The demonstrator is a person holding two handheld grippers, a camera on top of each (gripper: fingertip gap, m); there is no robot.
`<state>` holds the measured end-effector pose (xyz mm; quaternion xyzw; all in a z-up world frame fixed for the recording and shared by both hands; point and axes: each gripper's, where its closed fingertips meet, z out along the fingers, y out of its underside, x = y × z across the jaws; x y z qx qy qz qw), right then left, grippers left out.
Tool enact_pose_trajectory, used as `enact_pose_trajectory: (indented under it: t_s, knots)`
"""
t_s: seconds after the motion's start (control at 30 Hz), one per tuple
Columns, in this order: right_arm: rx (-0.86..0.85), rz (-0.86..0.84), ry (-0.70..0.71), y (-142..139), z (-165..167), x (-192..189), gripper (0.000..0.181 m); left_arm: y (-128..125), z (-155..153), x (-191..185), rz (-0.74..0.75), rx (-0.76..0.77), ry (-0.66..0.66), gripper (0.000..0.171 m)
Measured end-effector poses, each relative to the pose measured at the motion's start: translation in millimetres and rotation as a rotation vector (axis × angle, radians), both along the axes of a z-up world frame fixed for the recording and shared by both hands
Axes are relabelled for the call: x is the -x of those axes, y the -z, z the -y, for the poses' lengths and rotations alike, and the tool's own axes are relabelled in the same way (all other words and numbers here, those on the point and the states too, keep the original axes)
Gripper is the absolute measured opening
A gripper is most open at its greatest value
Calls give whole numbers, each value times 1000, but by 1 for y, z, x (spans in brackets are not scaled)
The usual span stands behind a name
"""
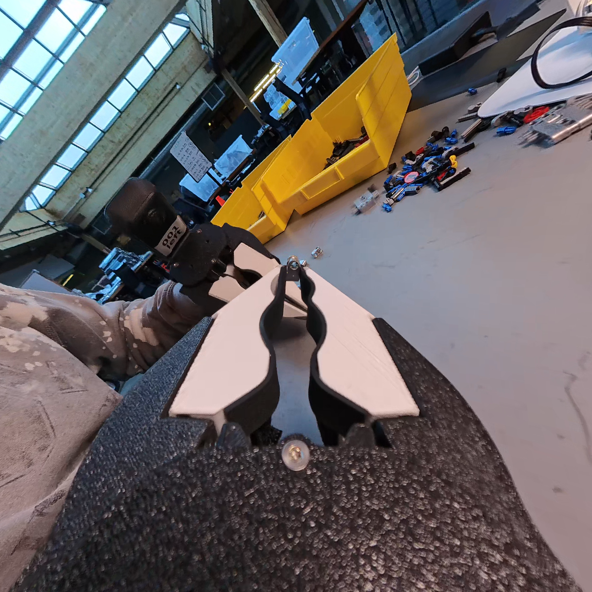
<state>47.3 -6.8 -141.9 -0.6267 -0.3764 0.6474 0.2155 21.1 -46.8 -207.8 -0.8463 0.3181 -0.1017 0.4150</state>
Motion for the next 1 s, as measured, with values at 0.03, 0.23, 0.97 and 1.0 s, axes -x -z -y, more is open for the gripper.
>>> enact_pose_trajectory:
  t_s: [0.03,0.23,0.97,1.0]
  knots:
    - [5,-1,1,0,-1,0,7,-2,-2,5,7,-7,-12,0]
    - [10,-7,-5,0,0,0,7,-19,-16,35,96,-72,-111,4]
    - [28,-36,-40,-6,8,1,7,-42,-25,163,348,-192,-531,53]
    - [26,-35,-44,-6,10,1,7,-25,-24,171,220,-148,-569,52]
